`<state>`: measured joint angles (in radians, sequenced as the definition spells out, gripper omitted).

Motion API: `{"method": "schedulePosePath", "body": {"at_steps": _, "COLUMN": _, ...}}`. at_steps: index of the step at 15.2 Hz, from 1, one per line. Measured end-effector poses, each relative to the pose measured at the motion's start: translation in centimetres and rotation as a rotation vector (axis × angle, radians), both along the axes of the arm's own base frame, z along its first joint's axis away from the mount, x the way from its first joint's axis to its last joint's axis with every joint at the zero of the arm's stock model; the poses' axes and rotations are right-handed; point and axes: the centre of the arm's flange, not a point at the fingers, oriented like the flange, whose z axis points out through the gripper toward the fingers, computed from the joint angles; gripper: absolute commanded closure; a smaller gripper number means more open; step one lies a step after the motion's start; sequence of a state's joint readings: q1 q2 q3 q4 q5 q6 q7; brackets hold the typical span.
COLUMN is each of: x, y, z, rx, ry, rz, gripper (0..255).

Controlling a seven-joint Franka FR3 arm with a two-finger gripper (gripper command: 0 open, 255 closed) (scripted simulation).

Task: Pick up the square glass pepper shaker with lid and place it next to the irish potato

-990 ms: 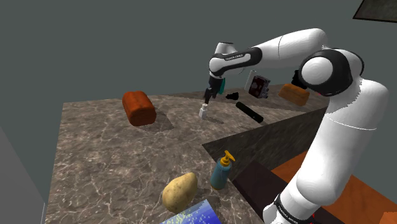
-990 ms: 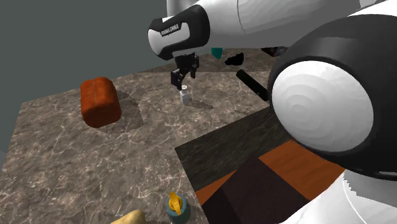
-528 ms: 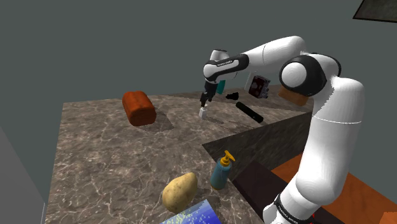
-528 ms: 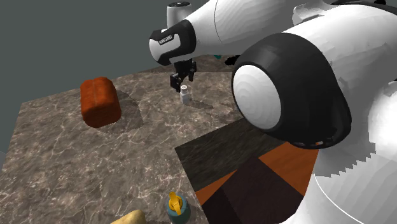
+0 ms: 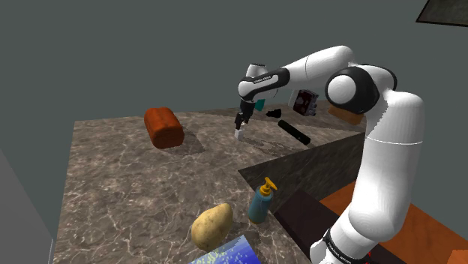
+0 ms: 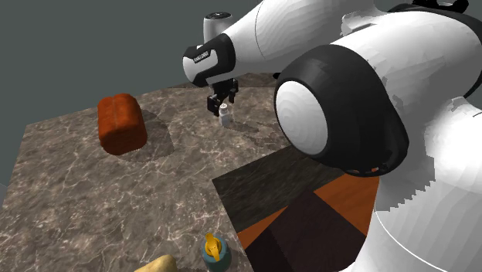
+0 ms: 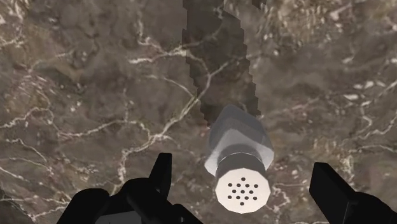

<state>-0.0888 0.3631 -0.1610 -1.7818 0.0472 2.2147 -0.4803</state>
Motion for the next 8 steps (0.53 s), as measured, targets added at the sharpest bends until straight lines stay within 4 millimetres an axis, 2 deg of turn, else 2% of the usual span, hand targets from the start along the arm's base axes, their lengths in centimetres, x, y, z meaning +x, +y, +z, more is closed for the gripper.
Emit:
{"method": "schedulePosePath", "body": {"at_steps": 2, "x": 0.0, "y": -0.01, "z": -0.01, "rx": 0.0, "ry": 0.0, "rz": 0.0, "gripper": 0}}
{"method": "schedulePosePath", "body": {"at_steps": 3, "x": 0.0, "y": -0.01, "z": -0.01, "rx": 0.0, "ry": 0.0, "rz": 0.0, "gripper": 255}}
{"method": "schedulePosePath", "body": {"at_steps": 8, "x": 0.01, "y": -0.01, "z": 0.0, "rx": 0.0, "ry": 0.0, "rz": 0.0, "gripper": 255}}
